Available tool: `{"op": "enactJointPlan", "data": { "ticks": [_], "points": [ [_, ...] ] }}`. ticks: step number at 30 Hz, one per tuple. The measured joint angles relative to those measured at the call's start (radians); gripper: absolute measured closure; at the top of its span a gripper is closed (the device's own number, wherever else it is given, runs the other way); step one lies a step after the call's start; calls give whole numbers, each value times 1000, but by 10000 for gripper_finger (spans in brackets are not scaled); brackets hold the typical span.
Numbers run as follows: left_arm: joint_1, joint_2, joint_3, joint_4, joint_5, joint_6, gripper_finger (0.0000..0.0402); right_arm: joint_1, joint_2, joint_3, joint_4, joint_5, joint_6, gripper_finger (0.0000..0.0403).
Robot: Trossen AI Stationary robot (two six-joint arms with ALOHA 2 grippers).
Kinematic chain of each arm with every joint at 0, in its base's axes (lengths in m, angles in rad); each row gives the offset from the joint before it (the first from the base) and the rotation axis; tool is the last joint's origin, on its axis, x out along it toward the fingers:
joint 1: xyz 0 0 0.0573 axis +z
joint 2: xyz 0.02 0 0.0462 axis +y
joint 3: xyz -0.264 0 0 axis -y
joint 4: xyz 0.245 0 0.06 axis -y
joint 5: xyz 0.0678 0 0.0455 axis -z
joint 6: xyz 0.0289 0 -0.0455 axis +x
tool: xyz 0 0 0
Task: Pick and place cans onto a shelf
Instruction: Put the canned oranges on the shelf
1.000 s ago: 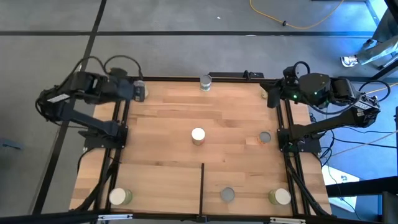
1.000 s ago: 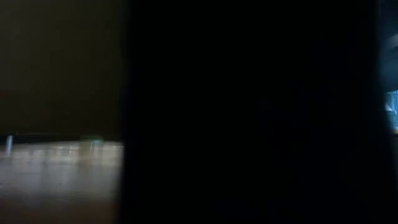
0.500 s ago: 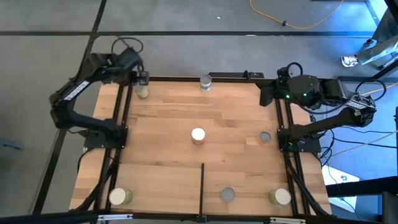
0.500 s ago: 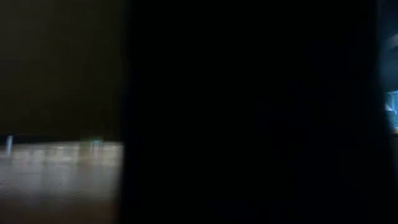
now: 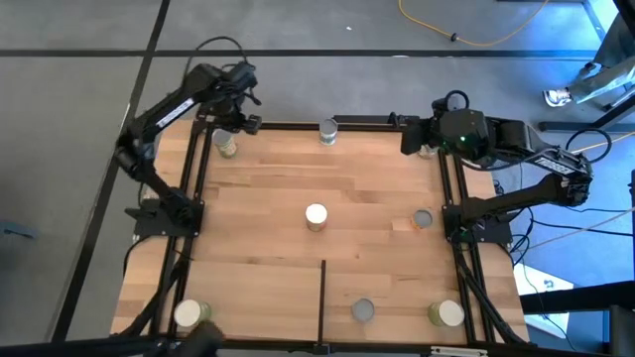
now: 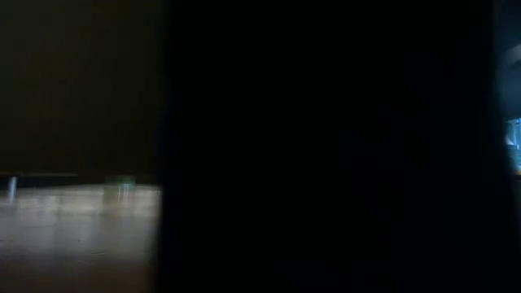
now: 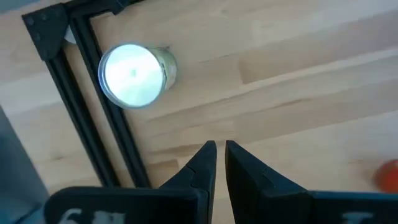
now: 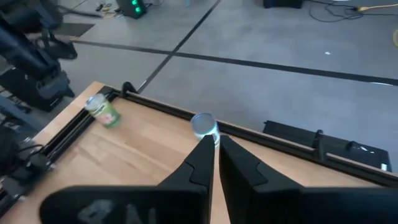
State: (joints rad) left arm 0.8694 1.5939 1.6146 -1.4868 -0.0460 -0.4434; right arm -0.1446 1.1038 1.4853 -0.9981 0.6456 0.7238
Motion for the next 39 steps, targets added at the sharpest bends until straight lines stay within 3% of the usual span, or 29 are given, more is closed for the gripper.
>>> {"op": "enactJointPlan", "data": {
  "ticks": [13, 18, 31, 34, 39],
  "points": [
    [3, 79, 0, -51, -21, 115, 399, -30, 0, 0, 0, -19, -29, 375],
    [3, 79, 0, -51, -95, 105, 400, -30, 0, 0, 0, -19, -52, 375],
    [57, 78, -54, -84, -78, 1, 368, -30, 0, 0, -1, -21, -79, 375],
    [67, 78, -99, -43, -38, 7, 368, -30, 0, 0, -1, -21, -87, 375],
    [67, 78, -165, 76, -72, 80, 368, -30, 0, 0, -1, -20, -108, 375]
  ]
}}
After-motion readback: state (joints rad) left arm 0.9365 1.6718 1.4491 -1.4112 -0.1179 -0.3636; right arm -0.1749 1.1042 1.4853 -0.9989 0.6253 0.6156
